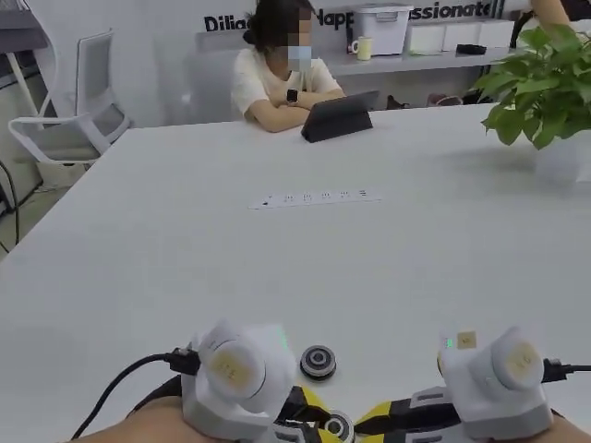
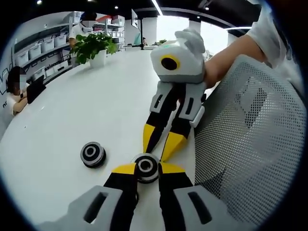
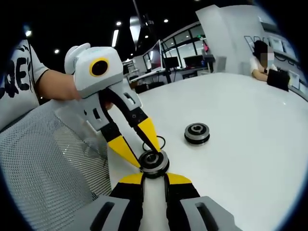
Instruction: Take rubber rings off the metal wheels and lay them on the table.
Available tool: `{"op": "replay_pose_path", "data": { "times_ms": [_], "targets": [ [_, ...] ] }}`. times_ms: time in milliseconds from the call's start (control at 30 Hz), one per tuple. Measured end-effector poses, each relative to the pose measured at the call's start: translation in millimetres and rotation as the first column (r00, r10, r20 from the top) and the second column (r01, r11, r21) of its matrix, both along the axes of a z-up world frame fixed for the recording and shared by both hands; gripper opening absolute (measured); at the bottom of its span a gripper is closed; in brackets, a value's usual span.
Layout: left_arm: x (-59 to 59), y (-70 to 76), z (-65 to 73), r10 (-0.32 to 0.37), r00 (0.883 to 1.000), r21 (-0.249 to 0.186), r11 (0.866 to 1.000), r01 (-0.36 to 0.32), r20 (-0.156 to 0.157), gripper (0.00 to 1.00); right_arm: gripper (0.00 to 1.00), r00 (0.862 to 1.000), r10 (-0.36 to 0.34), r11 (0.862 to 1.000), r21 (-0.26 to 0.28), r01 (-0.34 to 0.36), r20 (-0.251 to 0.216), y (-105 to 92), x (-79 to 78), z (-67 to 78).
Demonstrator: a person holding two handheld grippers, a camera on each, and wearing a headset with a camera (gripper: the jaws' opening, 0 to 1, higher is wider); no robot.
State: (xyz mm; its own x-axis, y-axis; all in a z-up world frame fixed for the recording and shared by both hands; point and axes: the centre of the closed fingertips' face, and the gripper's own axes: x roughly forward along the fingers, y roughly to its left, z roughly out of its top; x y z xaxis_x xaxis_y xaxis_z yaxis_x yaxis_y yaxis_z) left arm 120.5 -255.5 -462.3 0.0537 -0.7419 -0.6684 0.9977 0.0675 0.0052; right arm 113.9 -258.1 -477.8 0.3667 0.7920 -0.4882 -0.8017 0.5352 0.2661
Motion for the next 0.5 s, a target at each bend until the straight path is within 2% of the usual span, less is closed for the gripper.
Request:
{"op": "replay_pose_path", "data": {
  "times_ms": [167,200,233,267,400,433,500],
  "targets": [
    [4.1,0.1,0.3,0.026,1.0,-0.022,0.999,-0.026,0.003,0.08,0.13,1.0,0.0,1.0,-0.003,0.0,0.006,0.3,-0.1,0.1],
    [7.0,-1.3,1.7,0.002,0.999,-0.027,1.0,-0.001,0.046,0.07,0.13,1.0,0.0,1.0,-0.003,0.0,0.007,0.5,-0.1,0.1],
    [3.4,0.6,0.8,0.012,0.999,-0.019,1.0,-0.011,0.03,0.07,0.13,1.0,-0.002,1.0,-0.003,0.002,0.007,0.3,0.0,0.2],
    [3.5,0.8,1.5,0.015,0.999,-0.019,1.0,-0.014,0.028,0.07,0.13,1.0,-0.002,1.0,-0.003,0.002,0.007,0.4,0.0,0.2],
    [3.3,0.7,1.9,0.022,0.999,-0.023,1.0,-0.021,0.037,0.07,0.12,1.0,-0.009,1.0,-0.008,0.009,0.011,-0.1,0.1,-0.2],
    [3.6,0.8,1.8,0.023,0.999,-0.025,0.999,-0.022,0.037,0.07,0.09,1.0,-0.011,1.0,-0.021,0.012,0.022,-1.5,1.1,-0.9],
    [3.8,0.6,1.9,0.027,0.999,-0.028,0.999,-0.026,0.036,0.07,0.04,0.999,-0.045,0.999,-0.021,0.045,-0.004,-4.8,1.5,-2.7]
  ]
}}
